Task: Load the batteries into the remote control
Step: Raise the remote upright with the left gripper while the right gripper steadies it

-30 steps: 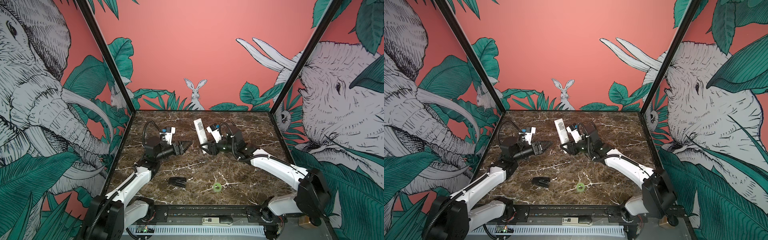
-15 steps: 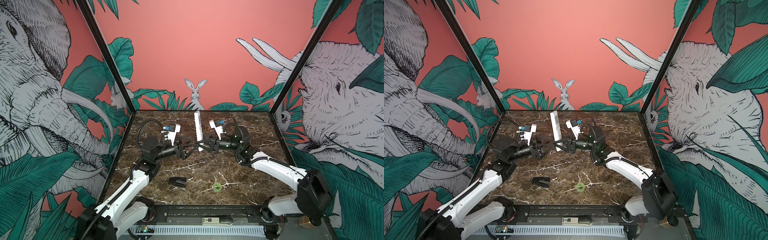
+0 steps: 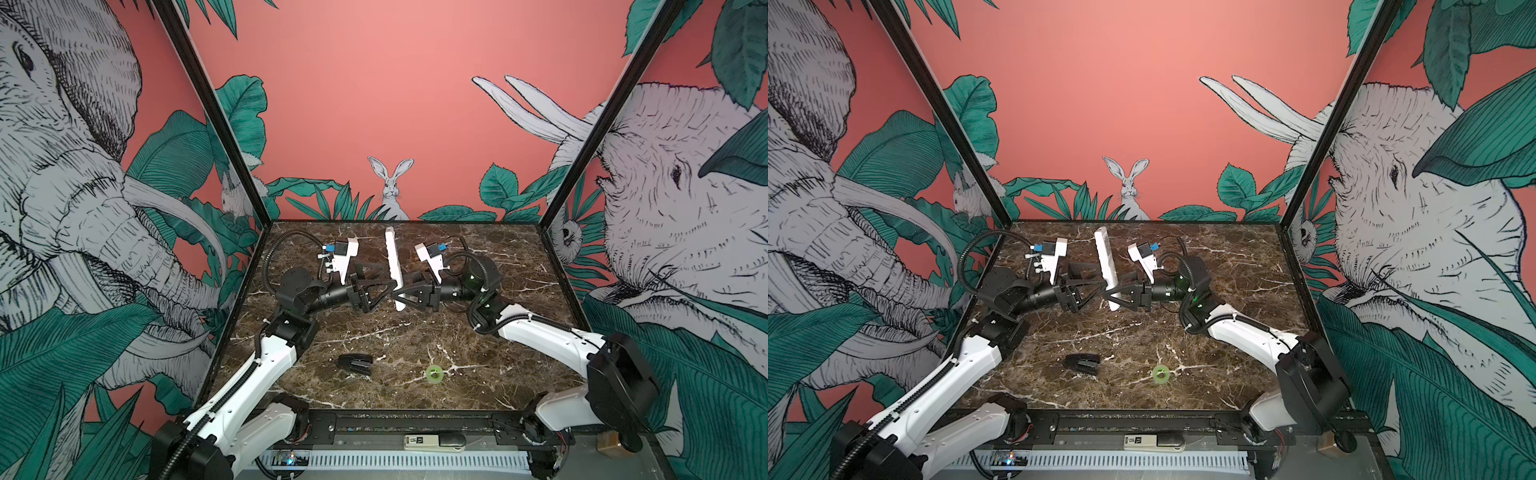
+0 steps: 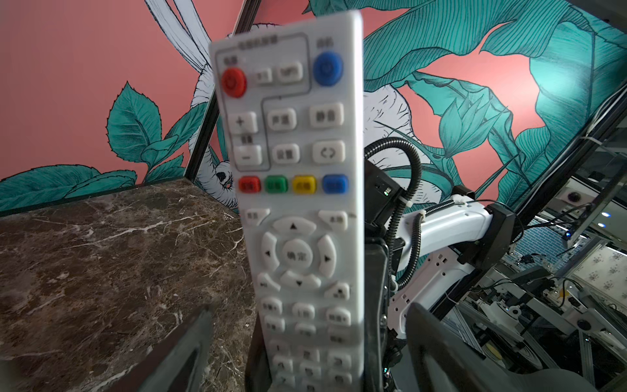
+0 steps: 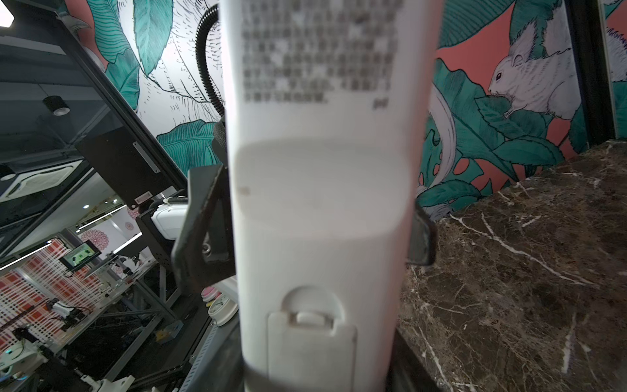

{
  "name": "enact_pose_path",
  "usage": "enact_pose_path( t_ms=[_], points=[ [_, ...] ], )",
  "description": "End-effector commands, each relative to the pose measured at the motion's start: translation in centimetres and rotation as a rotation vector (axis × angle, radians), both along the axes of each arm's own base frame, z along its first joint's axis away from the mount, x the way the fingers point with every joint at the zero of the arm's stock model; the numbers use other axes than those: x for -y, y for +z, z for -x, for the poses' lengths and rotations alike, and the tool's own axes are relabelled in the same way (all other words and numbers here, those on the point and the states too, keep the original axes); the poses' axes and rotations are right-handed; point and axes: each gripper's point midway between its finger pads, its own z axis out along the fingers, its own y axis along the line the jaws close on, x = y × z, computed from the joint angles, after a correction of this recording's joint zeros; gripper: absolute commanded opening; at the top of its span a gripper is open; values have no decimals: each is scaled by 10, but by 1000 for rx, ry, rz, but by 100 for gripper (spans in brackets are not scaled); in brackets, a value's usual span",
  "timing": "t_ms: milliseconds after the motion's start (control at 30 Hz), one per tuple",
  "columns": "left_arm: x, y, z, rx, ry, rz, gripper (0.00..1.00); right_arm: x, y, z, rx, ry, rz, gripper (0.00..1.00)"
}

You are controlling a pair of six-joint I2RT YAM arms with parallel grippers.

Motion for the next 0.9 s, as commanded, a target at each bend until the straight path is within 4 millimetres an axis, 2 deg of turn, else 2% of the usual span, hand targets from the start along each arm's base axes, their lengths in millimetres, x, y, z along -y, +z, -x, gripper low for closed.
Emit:
enact_pose_path(
  t_ms=[0,500,633,867],
  points=[
    [0,21,7,73,-27,28,89,1,23,14,82,59,-75,18],
    [3,30,12,87,-72,48,81,-4,33,31,86,163,-122,19],
    [4,31,14,91,-81,51,74,-4,32,31,84,168,-124,19],
    [5,30,15,85,-87,51,54,-5,31,32,83,174,-121,19]
  ],
)
